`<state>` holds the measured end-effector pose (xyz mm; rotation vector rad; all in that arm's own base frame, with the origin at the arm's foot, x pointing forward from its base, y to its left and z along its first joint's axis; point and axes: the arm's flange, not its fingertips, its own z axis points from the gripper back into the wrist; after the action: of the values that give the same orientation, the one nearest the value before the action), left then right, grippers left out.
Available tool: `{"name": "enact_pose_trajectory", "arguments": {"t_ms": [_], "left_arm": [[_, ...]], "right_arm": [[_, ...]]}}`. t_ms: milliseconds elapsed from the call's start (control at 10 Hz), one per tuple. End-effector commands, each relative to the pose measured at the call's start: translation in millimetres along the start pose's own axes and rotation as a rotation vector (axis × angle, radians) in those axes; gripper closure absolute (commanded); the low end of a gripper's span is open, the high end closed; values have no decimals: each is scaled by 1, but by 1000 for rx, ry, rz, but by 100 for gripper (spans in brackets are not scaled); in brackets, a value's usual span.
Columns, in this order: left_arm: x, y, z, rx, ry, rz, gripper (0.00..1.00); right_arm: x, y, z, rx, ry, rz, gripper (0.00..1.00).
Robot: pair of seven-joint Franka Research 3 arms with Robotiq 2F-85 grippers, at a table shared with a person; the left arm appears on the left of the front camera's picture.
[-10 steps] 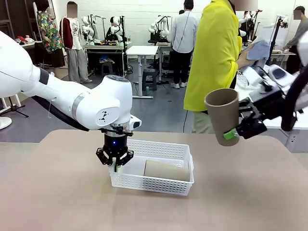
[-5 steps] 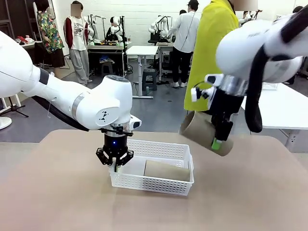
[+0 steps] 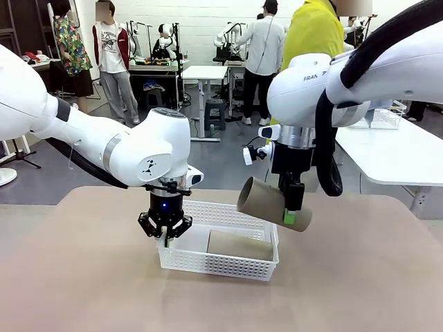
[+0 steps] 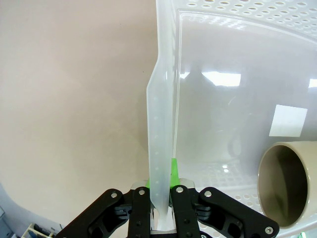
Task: Clean and organize the cups into the basket.
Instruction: Pick up the Reusable plastic cup from the right side of the table and stack it inside the Organizing basket in the center of the table.
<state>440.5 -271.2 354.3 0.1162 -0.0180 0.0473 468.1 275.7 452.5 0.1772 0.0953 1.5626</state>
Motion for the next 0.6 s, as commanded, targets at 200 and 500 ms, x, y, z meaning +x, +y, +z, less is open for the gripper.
{"name": "enact_pose_trajectory", "arguments": {"t_ms": [200,500], "left_arm": [[-1,2,-4,9,7,-8,100],[-1,2,-4,9,7,-8,100]], "right_arm": [[0,0,0,0,0,0,19],[0,0,0,0,0,0,19]]}}
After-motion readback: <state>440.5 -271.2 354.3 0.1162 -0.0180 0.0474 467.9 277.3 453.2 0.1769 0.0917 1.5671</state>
